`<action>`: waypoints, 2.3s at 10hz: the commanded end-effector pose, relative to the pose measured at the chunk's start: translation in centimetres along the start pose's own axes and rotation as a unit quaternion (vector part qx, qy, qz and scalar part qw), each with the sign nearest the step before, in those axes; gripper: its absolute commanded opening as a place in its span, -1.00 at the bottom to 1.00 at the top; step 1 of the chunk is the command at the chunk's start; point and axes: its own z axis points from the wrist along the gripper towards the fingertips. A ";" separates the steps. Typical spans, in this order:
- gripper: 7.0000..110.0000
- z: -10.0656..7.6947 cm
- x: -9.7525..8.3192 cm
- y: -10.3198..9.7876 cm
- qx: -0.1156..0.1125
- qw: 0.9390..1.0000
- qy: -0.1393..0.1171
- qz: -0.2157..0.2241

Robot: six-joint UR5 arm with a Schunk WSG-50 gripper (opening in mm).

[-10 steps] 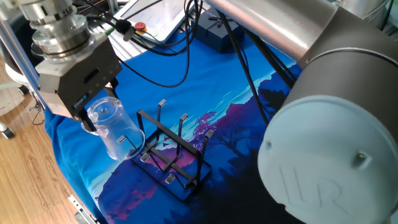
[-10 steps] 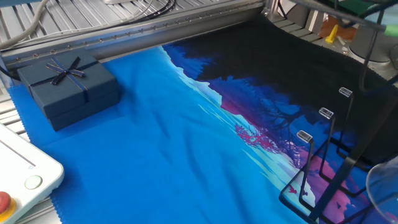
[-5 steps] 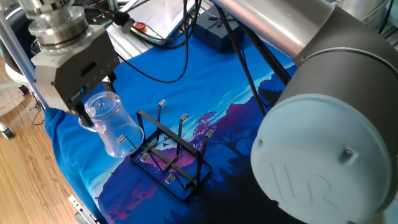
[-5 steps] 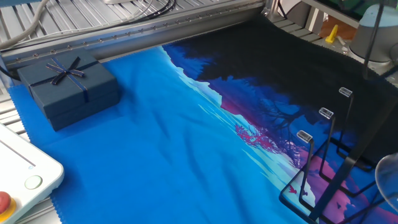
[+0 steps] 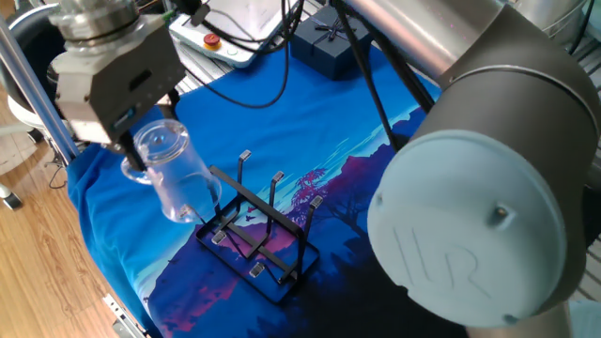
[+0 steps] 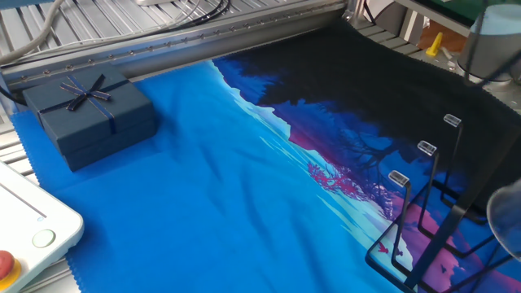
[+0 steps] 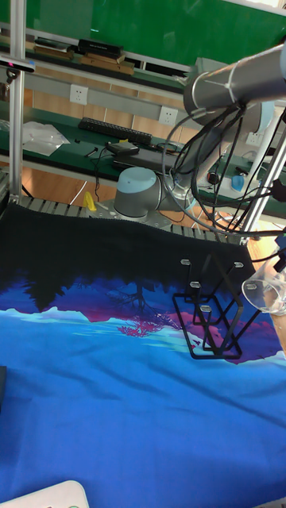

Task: Take the cup off the cup rack

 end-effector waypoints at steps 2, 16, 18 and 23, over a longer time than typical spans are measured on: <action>-0.28 -1.3 1.5 -2.0 -0.016 1.000 -0.004 -0.022; -0.28 0.6 4.7 -8.6 0.029 0.997 -0.006 -0.069; -0.28 -0.5 4.2 -7.0 0.032 0.998 0.004 -0.058; -0.28 -1.3 3.2 -3.9 0.019 0.999 -0.003 -0.043</action>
